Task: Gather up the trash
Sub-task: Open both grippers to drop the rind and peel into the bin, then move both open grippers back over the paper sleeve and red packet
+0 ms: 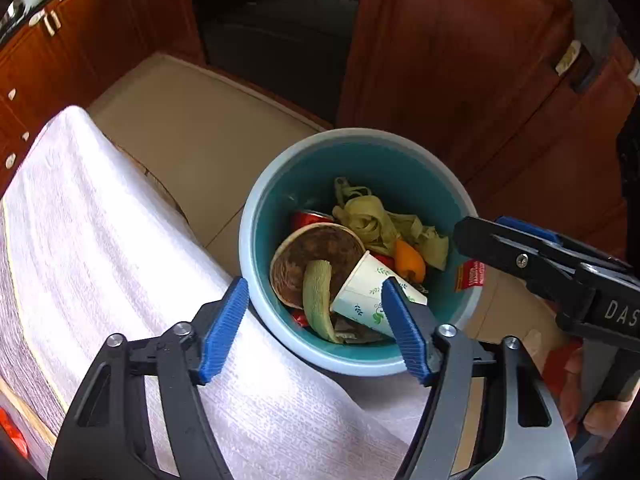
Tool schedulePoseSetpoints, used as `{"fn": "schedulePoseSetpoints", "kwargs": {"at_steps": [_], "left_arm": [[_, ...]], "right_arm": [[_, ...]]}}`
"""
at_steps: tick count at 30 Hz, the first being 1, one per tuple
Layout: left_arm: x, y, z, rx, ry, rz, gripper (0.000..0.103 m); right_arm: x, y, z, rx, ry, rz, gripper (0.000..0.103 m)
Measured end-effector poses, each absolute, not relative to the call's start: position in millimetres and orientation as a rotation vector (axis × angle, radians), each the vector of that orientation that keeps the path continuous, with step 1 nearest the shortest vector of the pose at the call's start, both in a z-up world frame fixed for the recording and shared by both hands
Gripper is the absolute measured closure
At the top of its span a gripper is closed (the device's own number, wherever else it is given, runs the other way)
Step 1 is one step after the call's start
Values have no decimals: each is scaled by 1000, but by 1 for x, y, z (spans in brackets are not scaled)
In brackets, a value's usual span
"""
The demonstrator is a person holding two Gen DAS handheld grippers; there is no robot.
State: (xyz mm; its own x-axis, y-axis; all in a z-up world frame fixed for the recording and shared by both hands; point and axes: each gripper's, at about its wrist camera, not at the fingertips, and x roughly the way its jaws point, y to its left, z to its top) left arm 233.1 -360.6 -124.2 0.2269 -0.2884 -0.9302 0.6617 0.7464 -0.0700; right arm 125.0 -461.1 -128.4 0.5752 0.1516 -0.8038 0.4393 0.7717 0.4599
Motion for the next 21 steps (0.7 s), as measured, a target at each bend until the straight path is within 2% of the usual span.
{"fn": "schedulePoseSetpoints", "kwargs": {"at_steps": [4, 9, 17, 21], "left_arm": [[232, -345, -117, 351, 1171, -661, 22], [224, -331, -106, 336, 1160, -651, 14], [205, -309, -84, 325, 1125, -655, 10], [198, -294, -78, 319, 1106, -642, 9]], "right_arm": [[126, -458, -130, 723, 979, -186, 17], [122, -452, -129, 732, 997, -202, 17], [115, -432, -112, 703, 998, -200, 17], [112, -417, -102, 687, 988, -183, 13]]}}
